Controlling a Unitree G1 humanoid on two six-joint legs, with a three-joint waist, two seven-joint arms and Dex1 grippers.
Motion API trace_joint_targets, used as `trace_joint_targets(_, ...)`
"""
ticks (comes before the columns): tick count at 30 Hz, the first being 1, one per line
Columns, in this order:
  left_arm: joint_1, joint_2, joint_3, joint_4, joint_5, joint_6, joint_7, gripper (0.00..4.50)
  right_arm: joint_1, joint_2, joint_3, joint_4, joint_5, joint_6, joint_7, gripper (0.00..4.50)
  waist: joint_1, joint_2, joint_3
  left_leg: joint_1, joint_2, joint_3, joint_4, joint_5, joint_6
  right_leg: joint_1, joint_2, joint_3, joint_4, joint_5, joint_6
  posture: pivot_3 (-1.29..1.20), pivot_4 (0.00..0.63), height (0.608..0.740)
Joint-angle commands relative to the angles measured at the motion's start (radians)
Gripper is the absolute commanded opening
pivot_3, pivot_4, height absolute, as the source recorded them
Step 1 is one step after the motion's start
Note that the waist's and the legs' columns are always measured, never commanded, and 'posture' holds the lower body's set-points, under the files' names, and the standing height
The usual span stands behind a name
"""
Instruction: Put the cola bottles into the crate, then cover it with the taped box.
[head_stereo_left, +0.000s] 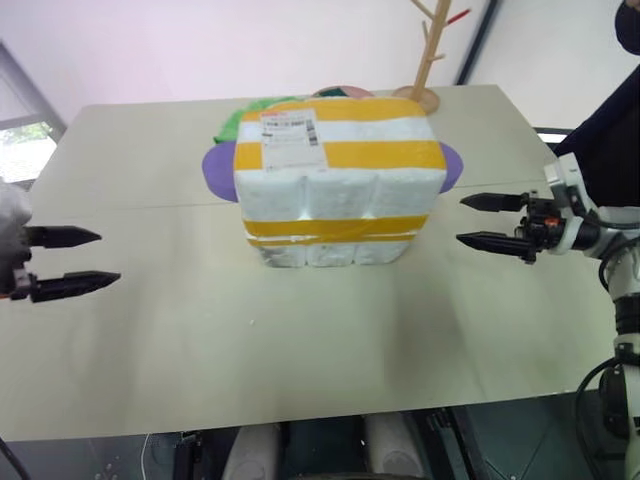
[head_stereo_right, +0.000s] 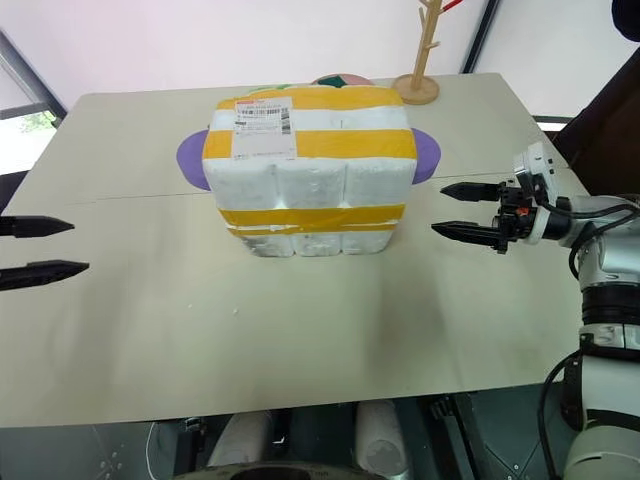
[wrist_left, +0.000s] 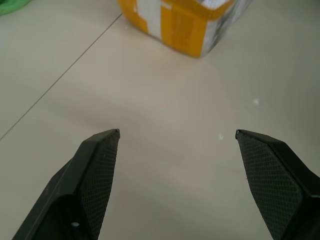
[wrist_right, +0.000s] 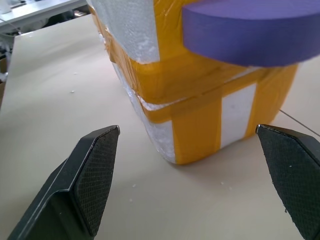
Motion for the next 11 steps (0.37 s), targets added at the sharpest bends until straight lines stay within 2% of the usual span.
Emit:
trace_joint_targets(1, 0.037, -0.039, 0.053, -0.062, -0.009, -0.051, 0.039, 3.88, -0.033, -0.01, -0.002, 0.021, -0.013, -0.028, 0.027, 4.5, 0.007, 0.0, 0.0, 0.0, 0.0, 0.0, 0.0, 0.0, 0.0, 0.0, 0.0, 0.0, 0.0, 0.0, 0.0, 0.0, 0.15, 0.74)
trace_joint_targets(7, -0.061, -0.065, 0.027, -0.101, -0.125, 0.029, 0.148, 3.88, -0.053, -0.009, 0.004, 0.034, -0.022, -0.026, 0.051, 4.5, 0.007, 0.0, 0.0, -0.001, 0.0, 0.0, 0.0, 0.0, 0.0, 0.0, 0.0, 0.0, 0.0, 0.0, 0.0, 0.0, 0.15, 0.74)
trace_joint_targets(11, -0.097, -0.078, -0.007, -0.11, -0.151, 0.037, 0.207, 3.88, -0.055, -0.012, 0.002, 0.033, -0.024, -0.015, 0.066, 4.5, 0.003, 0.0, 0.0, 0.0, 0.0, 0.001, 0.0, 0.0, 0.0, 0.0, 0.001, 0.0, 0.001, 0.001, 0.001, 0.0, 0.15, 0.74)
